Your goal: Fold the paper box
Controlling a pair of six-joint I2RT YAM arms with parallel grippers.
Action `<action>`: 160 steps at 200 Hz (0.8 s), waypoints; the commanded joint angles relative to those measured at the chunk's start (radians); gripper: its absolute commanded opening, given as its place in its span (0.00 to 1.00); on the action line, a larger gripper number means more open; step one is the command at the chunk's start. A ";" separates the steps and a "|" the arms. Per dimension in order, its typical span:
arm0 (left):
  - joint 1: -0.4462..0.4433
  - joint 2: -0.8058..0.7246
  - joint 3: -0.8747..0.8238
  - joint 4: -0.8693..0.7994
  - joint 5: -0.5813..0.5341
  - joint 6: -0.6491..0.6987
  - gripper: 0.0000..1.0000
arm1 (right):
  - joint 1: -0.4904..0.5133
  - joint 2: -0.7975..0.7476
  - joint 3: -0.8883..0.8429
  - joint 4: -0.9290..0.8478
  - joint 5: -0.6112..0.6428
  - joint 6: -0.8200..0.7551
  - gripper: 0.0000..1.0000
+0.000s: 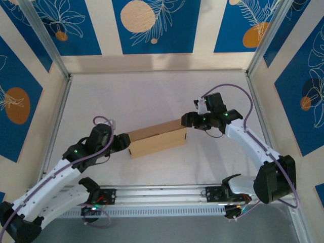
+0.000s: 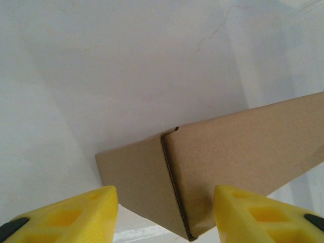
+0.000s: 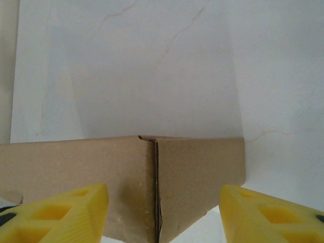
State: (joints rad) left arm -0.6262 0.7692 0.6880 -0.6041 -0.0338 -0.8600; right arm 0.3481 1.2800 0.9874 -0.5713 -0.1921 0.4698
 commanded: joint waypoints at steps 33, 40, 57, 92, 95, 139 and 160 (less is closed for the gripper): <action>0.024 0.065 -0.046 0.104 0.092 -0.023 0.41 | 0.025 0.012 -0.014 0.056 -0.147 0.004 0.42; 0.023 0.076 -0.041 0.119 0.097 -0.014 0.38 | 0.028 0.008 -0.019 0.063 -0.155 0.005 0.39; 0.024 0.112 -0.015 0.156 0.109 0.018 0.33 | 0.037 -0.022 -0.038 0.104 -0.170 0.006 0.36; 0.024 0.169 0.069 0.195 0.064 0.123 0.25 | 0.039 -0.156 -0.117 0.248 -0.126 0.004 0.32; 0.024 0.173 0.075 0.200 0.060 0.131 0.24 | 0.040 -0.170 -0.128 0.265 -0.121 0.004 0.32; -0.001 0.228 0.082 0.321 -0.018 0.263 0.18 | 0.085 -0.323 -0.297 0.505 0.003 -0.017 0.32; -0.019 0.247 -0.004 0.402 -0.028 0.244 0.17 | 0.132 -0.367 -0.414 0.592 0.089 -0.022 0.32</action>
State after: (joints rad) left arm -0.6025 0.9913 0.7490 -0.3717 -0.0998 -0.6559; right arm 0.4019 0.9493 0.6823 -0.1604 -0.0975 0.4706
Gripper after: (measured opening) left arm 0.178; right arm 0.319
